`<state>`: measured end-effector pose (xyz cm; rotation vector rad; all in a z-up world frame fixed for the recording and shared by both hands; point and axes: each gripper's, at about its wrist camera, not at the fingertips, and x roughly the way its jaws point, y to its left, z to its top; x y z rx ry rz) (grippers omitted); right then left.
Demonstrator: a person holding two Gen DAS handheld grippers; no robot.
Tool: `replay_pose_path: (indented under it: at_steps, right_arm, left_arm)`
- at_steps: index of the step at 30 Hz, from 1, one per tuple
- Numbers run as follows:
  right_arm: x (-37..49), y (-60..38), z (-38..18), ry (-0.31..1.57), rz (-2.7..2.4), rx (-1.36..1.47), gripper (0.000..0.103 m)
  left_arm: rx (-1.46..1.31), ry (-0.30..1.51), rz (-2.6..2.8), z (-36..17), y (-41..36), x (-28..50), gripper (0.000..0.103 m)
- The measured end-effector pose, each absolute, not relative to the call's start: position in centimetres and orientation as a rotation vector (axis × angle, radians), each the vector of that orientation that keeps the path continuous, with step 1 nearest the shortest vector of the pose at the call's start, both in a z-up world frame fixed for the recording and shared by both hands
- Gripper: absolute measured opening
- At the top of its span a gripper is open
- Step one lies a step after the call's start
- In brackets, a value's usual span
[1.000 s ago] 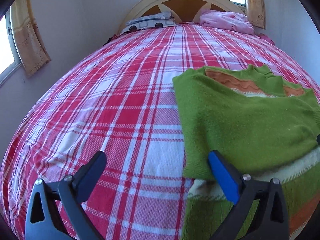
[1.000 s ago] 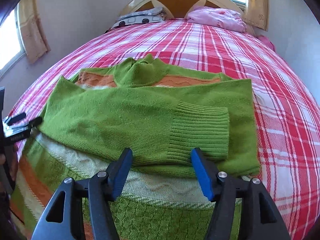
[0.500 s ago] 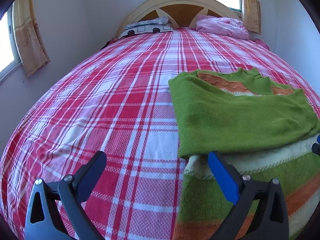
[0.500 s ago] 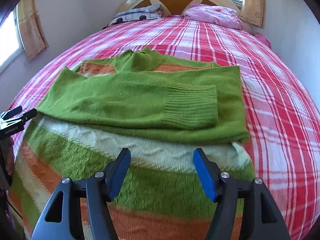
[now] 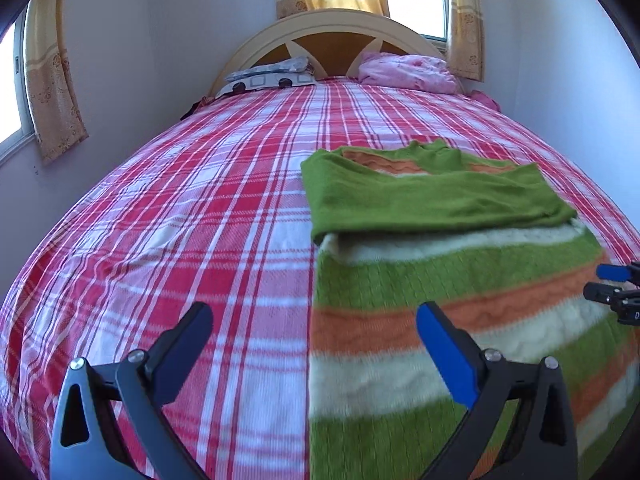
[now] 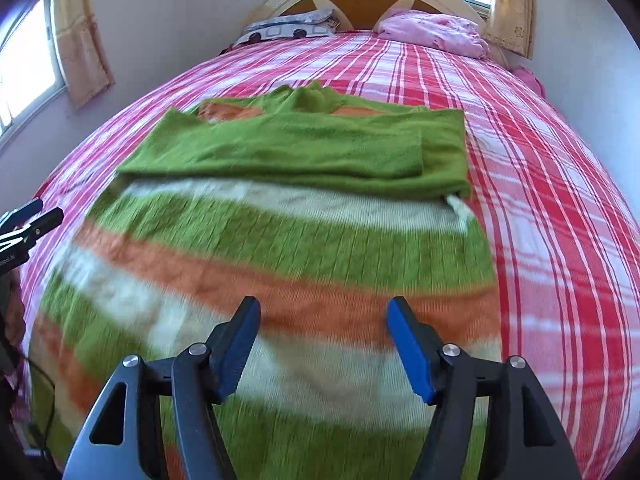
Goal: Fold small clothes
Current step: 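Move both grippers back along the sweater toward its ribbed hem, then grasp the ribbed hem with the left gripper while the right gripper grasps the hem beside it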
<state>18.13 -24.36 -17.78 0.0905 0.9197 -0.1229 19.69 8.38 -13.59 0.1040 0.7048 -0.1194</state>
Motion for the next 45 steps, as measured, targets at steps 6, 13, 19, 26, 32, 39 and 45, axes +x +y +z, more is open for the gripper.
replay_pose_path:
  at_steps: [6, 13, 19, 26, 32, 39, 45]
  right_arm:
    - [13.9, -23.2, -17.6, 0.923, -0.104, 0.089, 0.067]
    - [9.7, -22.7, -17.8, 0.92, -0.141, 0.086, 0.067]
    - [5.4, -21.9, -18.1, 0.926, -0.159, 0.077, 0.067]
    - [0.8, -21.0, -18.2, 0.916, -0.189, 0.061, 0.067]
    - [-2.2, -20.7, -18.4, 0.926, -0.207, 0.082, 0.067]
    - [-4.3, -21.9, -18.4, 0.92, -0.244, 0.121, 0.067]
    - [-4.9, -22.6, -18.1, 0.915, -0.268, 0.144, 0.067]
  left_arm:
    - [0.109, 0.724, -0.137, -14.0, 9.2, 15.4, 0.103]
    - [0.077, 0.77, -0.15, -14.7, 10.2, 11.4, 0.103]
    - [0.046, 0.849, -0.21, -15.8, 10.2, 7.9, 0.101]
    - [0.034, 0.961, -0.275, -18.0, 9.8, 5.5, 0.072]
    - [-0.027, 1.04, -0.313, -19.5, 9.7, 3.9, 0.069]
    - [-0.053, 1.03, -0.349, -19.3, 9.8, 3.3, 0.019]
    - [-0.055, 1.024, -0.335, -19.3, 10.1, 3.4, 0.02]
